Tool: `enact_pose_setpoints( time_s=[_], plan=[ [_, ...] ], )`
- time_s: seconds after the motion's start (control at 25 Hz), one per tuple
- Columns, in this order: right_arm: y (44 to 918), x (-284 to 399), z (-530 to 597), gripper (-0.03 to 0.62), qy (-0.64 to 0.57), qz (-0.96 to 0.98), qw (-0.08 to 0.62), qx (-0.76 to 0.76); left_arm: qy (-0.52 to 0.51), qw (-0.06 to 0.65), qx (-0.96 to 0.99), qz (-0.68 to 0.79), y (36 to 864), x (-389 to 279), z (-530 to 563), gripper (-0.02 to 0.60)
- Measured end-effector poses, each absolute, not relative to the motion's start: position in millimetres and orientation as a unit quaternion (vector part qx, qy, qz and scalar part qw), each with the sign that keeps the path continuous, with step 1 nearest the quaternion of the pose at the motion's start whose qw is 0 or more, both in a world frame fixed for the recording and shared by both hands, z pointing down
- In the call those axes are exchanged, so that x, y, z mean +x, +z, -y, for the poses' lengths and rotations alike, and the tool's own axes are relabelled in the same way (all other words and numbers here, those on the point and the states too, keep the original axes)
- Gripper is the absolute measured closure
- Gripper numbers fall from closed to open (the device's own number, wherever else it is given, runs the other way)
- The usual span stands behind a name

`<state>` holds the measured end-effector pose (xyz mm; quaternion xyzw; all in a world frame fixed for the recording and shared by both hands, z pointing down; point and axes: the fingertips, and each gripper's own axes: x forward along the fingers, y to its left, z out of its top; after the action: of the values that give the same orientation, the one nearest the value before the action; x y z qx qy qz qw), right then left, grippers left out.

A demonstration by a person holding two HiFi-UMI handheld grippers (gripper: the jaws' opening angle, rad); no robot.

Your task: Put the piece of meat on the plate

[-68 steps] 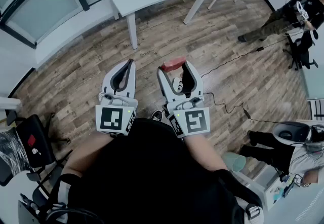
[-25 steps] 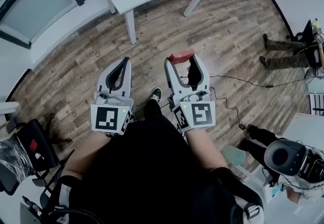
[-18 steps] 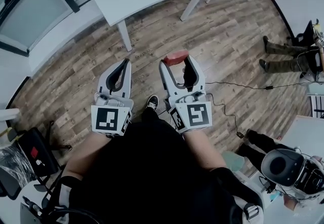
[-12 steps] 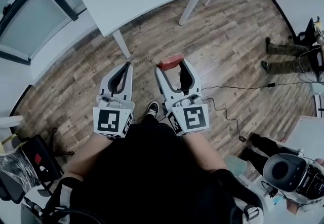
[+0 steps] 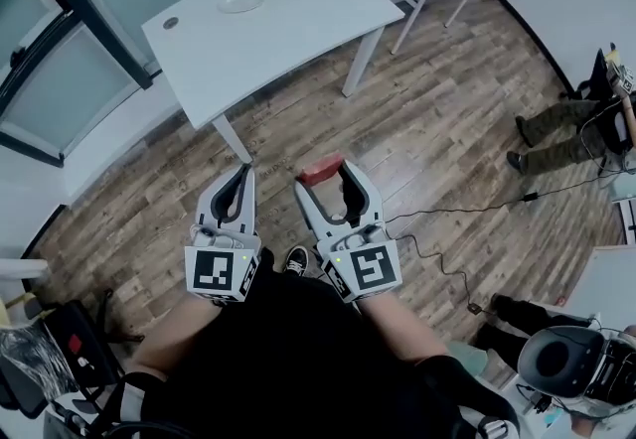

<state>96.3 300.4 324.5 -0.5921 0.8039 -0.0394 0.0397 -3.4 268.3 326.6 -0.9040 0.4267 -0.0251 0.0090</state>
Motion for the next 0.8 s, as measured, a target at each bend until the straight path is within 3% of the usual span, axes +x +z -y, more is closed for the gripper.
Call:
enact_pose_setpoints(
  time_s=[0.8],
  plan=[
    [348.4,71.2,-209.0,0.304,-0.066,-0.818,0.024,-0.570,0.005,-0.007,-0.902,-0.431,343.1,-12.6,-176.3,0.578]
  ],
)
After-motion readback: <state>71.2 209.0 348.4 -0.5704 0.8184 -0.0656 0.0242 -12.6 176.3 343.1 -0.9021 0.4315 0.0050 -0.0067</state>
